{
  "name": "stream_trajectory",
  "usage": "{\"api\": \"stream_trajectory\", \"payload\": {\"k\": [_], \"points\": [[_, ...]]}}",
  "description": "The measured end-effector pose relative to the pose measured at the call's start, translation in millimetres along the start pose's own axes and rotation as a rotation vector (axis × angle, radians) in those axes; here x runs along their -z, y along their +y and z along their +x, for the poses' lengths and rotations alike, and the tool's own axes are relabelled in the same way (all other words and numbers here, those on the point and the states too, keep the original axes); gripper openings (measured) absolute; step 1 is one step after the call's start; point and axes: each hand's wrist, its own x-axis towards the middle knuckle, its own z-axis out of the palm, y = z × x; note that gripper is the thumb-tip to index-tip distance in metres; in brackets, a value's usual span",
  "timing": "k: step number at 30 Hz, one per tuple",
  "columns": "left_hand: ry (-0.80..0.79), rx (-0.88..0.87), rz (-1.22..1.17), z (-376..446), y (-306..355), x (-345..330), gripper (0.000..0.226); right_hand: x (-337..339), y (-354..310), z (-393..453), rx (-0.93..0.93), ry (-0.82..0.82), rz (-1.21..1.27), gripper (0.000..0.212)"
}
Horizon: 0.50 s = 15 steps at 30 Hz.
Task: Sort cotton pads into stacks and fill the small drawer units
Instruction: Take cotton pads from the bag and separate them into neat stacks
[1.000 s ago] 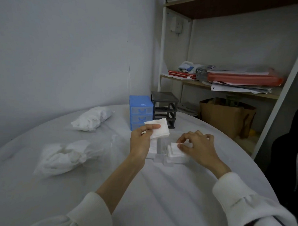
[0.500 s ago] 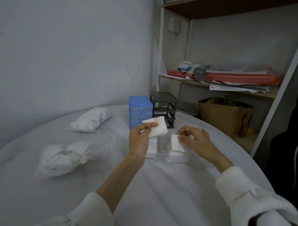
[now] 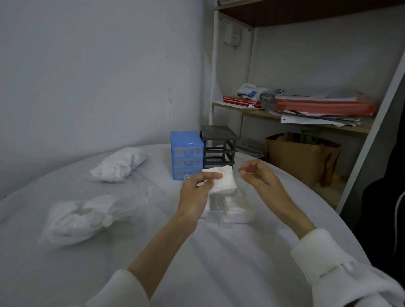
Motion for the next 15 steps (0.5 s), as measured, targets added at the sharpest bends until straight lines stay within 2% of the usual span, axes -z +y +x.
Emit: {"api": "stream_trajectory", "payload": {"k": [2,5,11,15], "points": [[-0.042,0.019,0.018,-0.4,1.0,-5.3,0.034,2.3,-6.2,3.7,-0.092,-0.075,0.045,0.025],[-0.096,0.031,0.028,0.2,2.9,-11.6,0.03,5.8,-7.1,9.2,-0.15,-0.088,0.035,0.031],[-0.147,-0.029,0.086,12.8,8.7,-16.1,0.03,15.2,-0.9,19.5,-0.294,-0.145,0.164,0.023],[-0.119,-0.12,0.217,18.9,-0.5,-13.7,0.036,17.9,9.3,29.4,-0.295,-0.059,0.098,0.019]]}}
